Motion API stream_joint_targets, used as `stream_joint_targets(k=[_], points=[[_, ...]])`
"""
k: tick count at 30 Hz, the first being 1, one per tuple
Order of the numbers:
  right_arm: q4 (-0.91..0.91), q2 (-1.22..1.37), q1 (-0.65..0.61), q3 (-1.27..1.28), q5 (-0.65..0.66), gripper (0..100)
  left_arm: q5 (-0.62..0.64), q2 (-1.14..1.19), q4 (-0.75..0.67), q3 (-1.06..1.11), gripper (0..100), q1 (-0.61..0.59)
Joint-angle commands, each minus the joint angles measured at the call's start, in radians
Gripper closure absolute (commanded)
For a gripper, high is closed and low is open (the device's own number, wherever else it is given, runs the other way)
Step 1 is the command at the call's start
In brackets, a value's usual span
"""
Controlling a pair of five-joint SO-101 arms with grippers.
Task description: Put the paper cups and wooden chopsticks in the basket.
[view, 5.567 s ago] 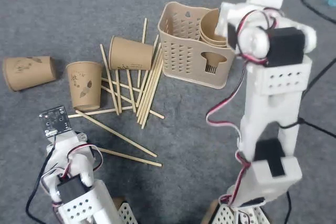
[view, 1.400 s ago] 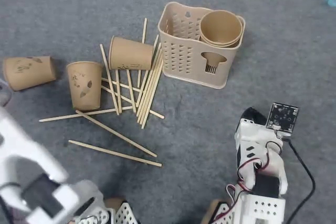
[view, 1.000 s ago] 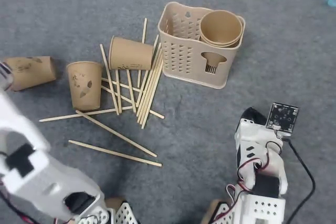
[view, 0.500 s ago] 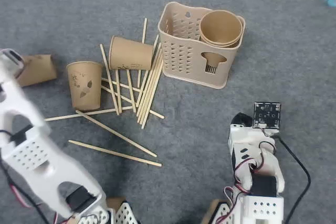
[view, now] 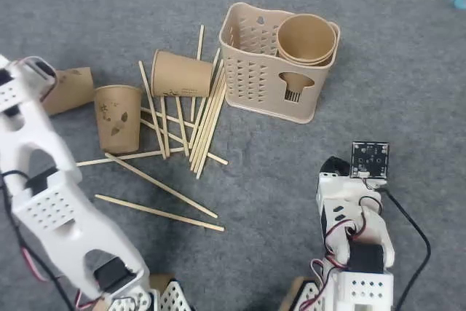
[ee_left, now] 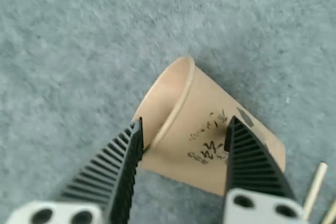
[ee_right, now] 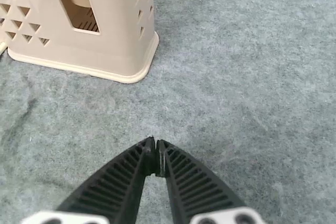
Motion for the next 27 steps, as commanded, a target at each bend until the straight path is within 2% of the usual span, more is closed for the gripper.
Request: stream_joint_targets(k=[1,8,12,18,23,27], points=[[0.007,-0.01,-0.005,0.02,0.018,99.1,0.069,-0.02,0.089,-0.084,76,0.04],[0.007,-0.01,-0.002,0.02,0.018,99.1,0.104,-0.02,0.242,-0.24,76,0.083],[0.007,-0.01,-0.001,0.02,0.018,99.1,0.098,-0.017,0.269,-0.294,83,0.107],[0.007,-0.01,-0.001,0.021,0.018,99.1,0.098,-0.008,0.201,-0.209,90,0.169],[0.012,-0.01,-0.001,0.021,0.018,99.1,0.098,-0.011,0.074,-0.065,91,0.198],[0.022,-0.01,-0.005,0.021,0.018,99.1,0.098,-0.018,0.058,-0.036,91,0.213]])
